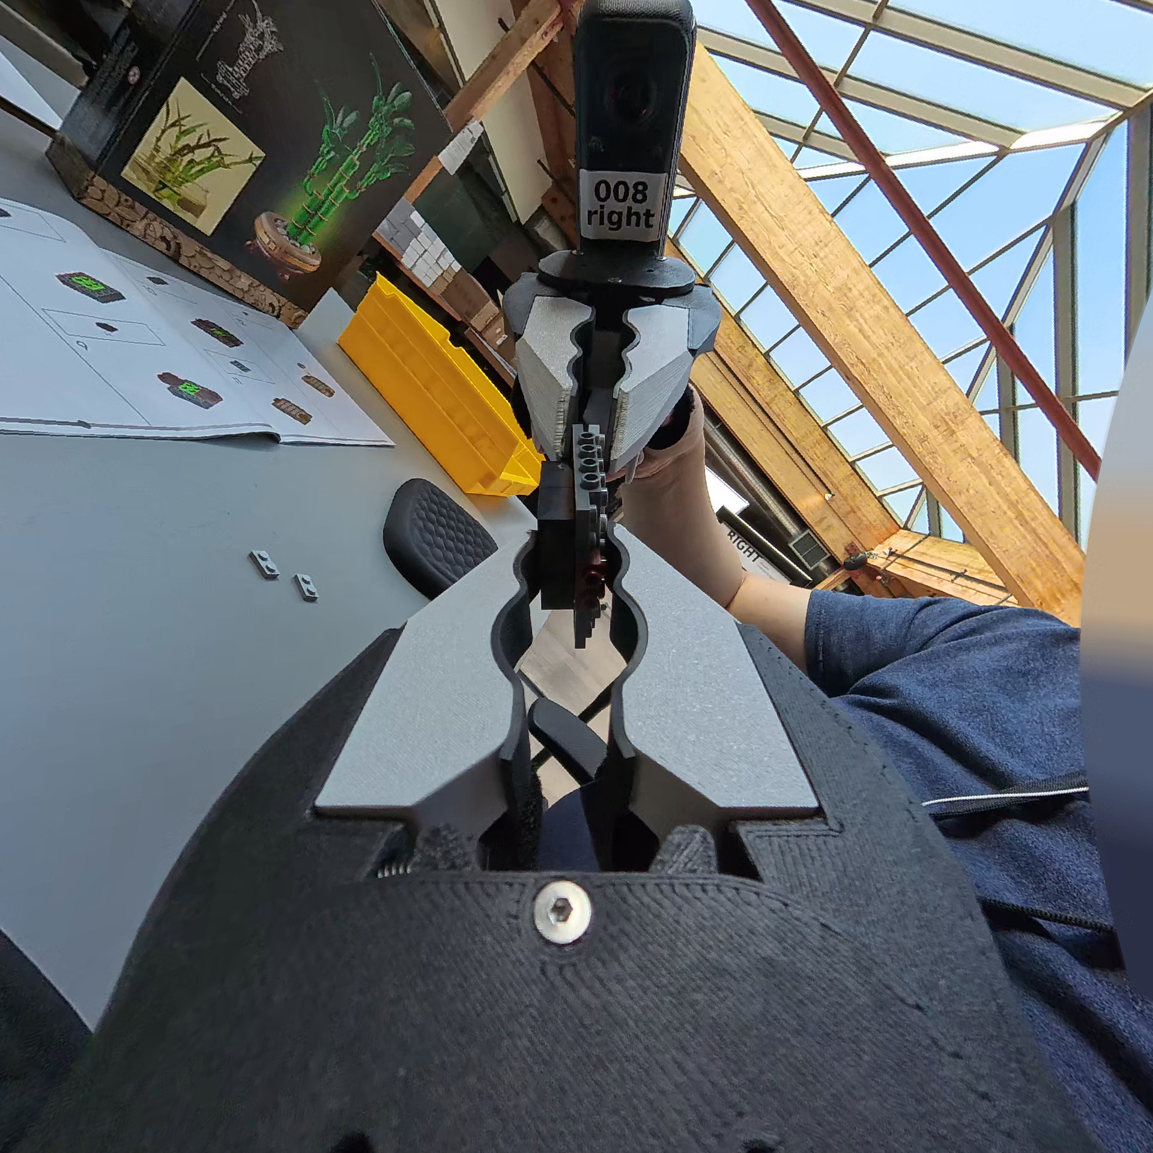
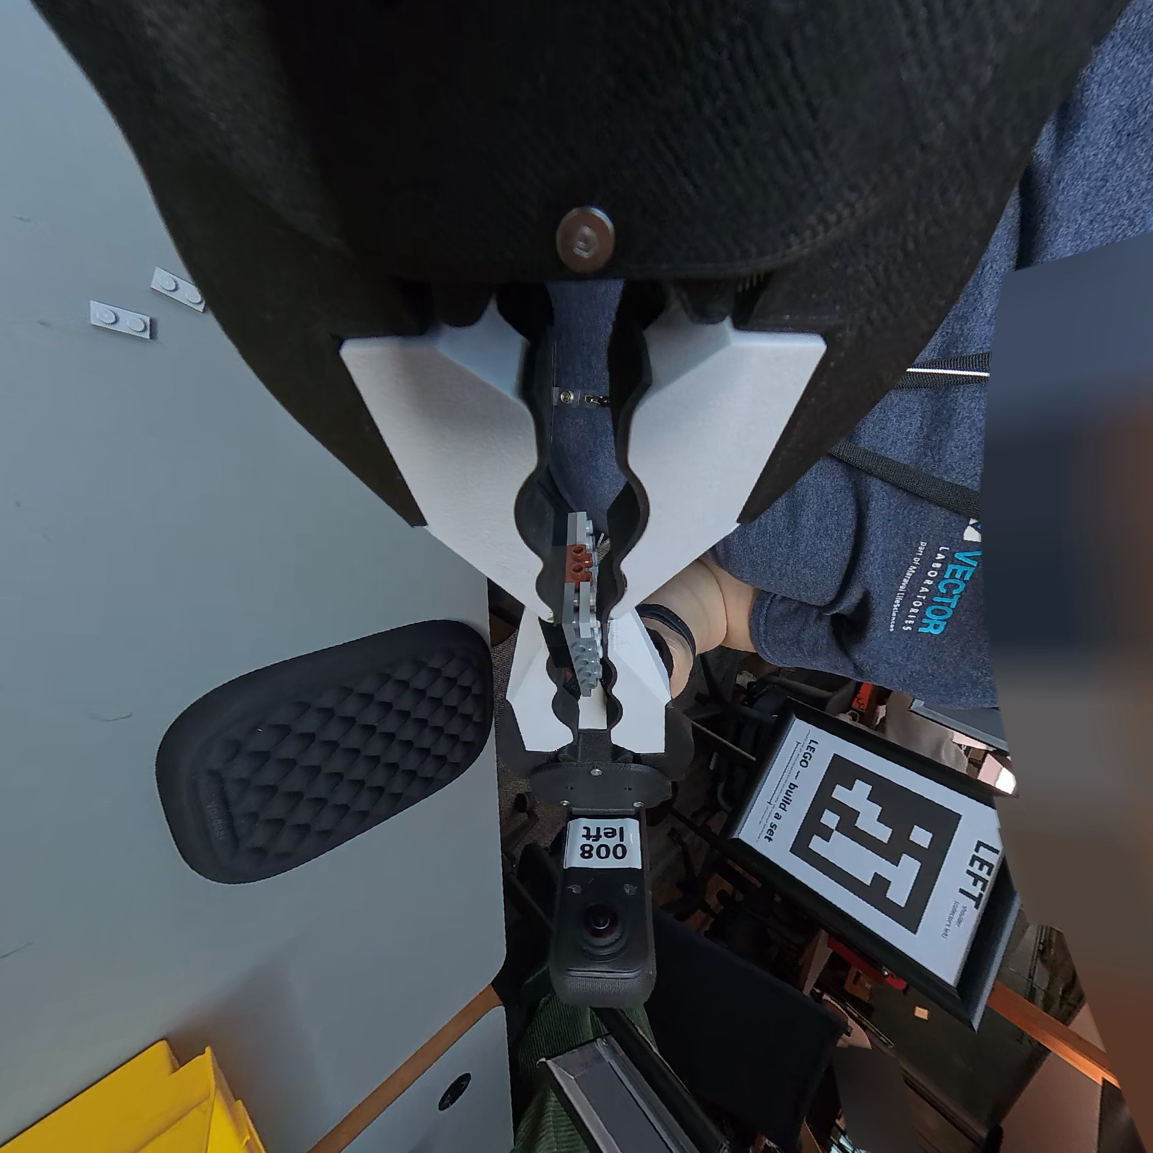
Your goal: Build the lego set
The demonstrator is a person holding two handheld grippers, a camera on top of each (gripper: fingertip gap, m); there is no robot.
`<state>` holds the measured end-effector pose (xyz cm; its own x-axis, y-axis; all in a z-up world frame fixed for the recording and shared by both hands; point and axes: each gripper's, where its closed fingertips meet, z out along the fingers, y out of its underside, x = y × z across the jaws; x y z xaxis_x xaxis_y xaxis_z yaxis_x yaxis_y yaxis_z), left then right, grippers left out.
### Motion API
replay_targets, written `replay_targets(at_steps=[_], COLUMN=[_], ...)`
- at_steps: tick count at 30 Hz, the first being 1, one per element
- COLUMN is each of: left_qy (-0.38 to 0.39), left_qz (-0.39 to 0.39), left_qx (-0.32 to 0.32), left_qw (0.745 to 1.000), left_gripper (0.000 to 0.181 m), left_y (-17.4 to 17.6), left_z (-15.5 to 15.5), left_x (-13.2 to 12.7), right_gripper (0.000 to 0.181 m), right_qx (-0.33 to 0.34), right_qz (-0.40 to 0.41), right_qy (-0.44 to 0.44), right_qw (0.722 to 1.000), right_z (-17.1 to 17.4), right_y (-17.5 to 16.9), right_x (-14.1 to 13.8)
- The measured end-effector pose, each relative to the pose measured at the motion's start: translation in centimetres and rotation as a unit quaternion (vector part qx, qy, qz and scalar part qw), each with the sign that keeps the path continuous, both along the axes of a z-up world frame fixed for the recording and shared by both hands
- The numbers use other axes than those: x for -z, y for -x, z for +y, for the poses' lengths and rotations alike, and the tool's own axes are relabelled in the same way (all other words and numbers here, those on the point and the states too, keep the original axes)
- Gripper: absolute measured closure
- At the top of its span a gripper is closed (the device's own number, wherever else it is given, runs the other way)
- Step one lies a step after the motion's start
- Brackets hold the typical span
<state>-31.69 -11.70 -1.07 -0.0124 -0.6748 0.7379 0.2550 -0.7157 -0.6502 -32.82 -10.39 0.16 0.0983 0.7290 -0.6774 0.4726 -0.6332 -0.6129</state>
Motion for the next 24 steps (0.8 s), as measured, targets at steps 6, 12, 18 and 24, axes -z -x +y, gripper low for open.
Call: replay_targets(at_steps=[6, 12, 18, 24], left_qy=[-0.025, -0.068, -0.126, -0.162], left_qz=[0.009, 0.015, 0.048, 0.045], left_qx=[-0.008, -0.017, -0.028, -0.041], left_qw=[1.0, 0.997, 0.99, 0.985], left_gripper=[0.164, 0.164, 0.164, 0.164], left_y=[0.0, 0.1, -0.2, -0.1], left_z=[-0.2, -0.6, -1.2, -1.5], left_x=[-0.3, -1.0, -1.2, -2.0], right_gripper=[0.174, 0.175, 0.175, 0.174], right_qx=[-0.015, -0.028, -0.039, -0.041], right_qz=[0.015, 0.03, 0.039, 0.079], right_qy=[-0.018, -0.047, -0.072, -0.121], right_qw=[1.0, 0.998, 0.996, 0.989], right_z=[-0.3, -0.8, -1.5, -2.0], right_y=[0.0, 0.0, -0.3, -0.2], right_x=[-0.4, -1.2, -1.5, -2.6])
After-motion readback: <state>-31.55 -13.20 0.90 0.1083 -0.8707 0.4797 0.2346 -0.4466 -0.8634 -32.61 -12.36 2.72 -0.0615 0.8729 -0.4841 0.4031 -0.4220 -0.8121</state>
